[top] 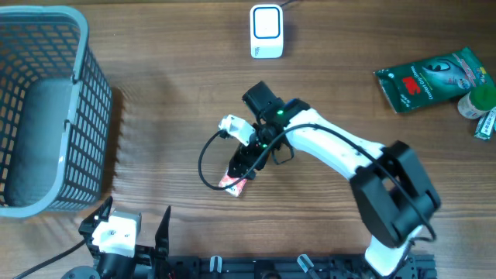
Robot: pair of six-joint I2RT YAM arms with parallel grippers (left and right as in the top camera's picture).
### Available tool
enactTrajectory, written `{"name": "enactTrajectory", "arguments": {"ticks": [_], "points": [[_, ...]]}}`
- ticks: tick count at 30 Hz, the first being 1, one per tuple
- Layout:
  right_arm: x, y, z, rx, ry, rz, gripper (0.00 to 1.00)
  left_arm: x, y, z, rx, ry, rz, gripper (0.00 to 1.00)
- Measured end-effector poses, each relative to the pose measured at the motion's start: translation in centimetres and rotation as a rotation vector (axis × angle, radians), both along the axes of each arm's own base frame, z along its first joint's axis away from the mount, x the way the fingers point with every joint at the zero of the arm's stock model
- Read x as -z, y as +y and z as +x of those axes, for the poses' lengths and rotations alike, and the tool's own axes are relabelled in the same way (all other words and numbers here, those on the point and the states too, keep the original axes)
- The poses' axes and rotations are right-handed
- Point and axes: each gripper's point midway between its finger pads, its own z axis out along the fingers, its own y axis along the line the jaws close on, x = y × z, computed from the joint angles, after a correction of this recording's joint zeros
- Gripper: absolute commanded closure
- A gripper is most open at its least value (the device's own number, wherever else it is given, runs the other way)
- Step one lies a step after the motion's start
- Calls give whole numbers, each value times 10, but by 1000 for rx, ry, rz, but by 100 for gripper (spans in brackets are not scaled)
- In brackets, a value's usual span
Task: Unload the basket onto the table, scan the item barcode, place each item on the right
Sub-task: 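Move the right gripper to the red-white tissue box and grasp it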
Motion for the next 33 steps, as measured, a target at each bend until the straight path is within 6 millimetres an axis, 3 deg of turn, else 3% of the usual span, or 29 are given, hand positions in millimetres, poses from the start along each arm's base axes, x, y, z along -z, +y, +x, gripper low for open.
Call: {"name": "enactTrajectory", "arguments": {"ticks": [4,6,11,12,15,19,24,26,28,30,33], "points": [[20,5,5,19,18,-5,14,0,0,0,0,0,0,0],[21,8,9,34,14,2,21,0,0,0,0,0,0,0],[22,13,2,34,17,-15,25,0,0,0,0,0,0,0],[24,16,-2,22,6,-32,29,0,0,0,0,0,0,0],[30,23,-18,-14,-18,-88,56,0,0,0,0,0,0,0],[34,25,-26,-28,-39,-129,73,0,0,0,0,0,0,0],[34,17,-13,51,-19,-143,85,0,0,0,0,0,0,0],[29,15,0,118,-8,-147,96,0,0,0,0,0,0,0],[20,14,17,199,5,-153,96,0,0,0,0,0,0,0],[9,6,32,327,45,-193,96,0,0,0,0,0,0,0],[-7,-27,48,653,208,-315,96,0,0,0,0,0,0,0]]}}
